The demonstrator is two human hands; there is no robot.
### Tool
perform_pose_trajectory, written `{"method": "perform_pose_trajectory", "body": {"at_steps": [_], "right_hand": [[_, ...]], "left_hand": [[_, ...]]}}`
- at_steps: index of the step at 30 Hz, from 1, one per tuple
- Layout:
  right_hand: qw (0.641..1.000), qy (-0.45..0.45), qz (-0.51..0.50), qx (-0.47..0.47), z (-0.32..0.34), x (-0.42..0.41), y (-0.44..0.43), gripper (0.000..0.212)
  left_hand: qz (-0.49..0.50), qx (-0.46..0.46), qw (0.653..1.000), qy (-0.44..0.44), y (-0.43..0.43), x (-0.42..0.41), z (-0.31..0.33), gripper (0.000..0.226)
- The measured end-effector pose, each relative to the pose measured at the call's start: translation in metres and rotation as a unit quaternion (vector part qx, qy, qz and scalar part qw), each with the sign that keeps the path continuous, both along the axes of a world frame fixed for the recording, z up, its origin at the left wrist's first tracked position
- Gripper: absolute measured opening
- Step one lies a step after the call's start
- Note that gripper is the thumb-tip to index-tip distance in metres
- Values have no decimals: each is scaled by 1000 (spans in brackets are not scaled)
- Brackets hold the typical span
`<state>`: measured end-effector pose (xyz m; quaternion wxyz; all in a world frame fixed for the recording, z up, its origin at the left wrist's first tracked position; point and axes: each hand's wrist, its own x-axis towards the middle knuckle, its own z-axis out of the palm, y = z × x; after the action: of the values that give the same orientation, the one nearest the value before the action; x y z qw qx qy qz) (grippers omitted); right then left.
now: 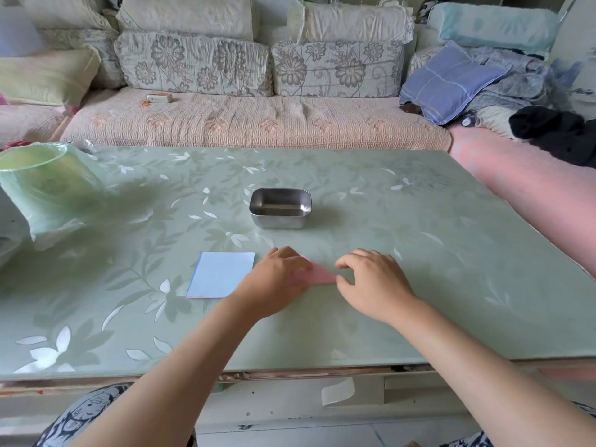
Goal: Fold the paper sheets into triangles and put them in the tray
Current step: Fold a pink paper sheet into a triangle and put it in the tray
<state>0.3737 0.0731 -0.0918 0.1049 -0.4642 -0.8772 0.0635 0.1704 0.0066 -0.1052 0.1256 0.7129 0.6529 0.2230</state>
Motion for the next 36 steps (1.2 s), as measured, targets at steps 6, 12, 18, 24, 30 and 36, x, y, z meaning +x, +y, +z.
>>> {"method": "perform_pose_trajectory", "body": {"at_steps": [6,12,18,24,30,36], "right_hand": [[992,23,-33,-116,1,-17,10,35],[982,70,-21,-172,7,-11,14,32],[985,130,64,-98,4,-23,21,5],[966,226,52,-110,6,-22,23,15],[950,288,81,-93,14,-25,19,15],[943,307,123,-41,22,-39,9,7]], "left_hand": [[-37,32,999,22,7,-10,-1,35],[-88,92,991,49,2,-8,4,15],[-59,107,992,26,7,-14,4,17],[2,125,992,0,1,-14,20,10],[37,118,992,-30,0,-14,32,11],[33,124,990,-49,-2,-8,35,10]]}}
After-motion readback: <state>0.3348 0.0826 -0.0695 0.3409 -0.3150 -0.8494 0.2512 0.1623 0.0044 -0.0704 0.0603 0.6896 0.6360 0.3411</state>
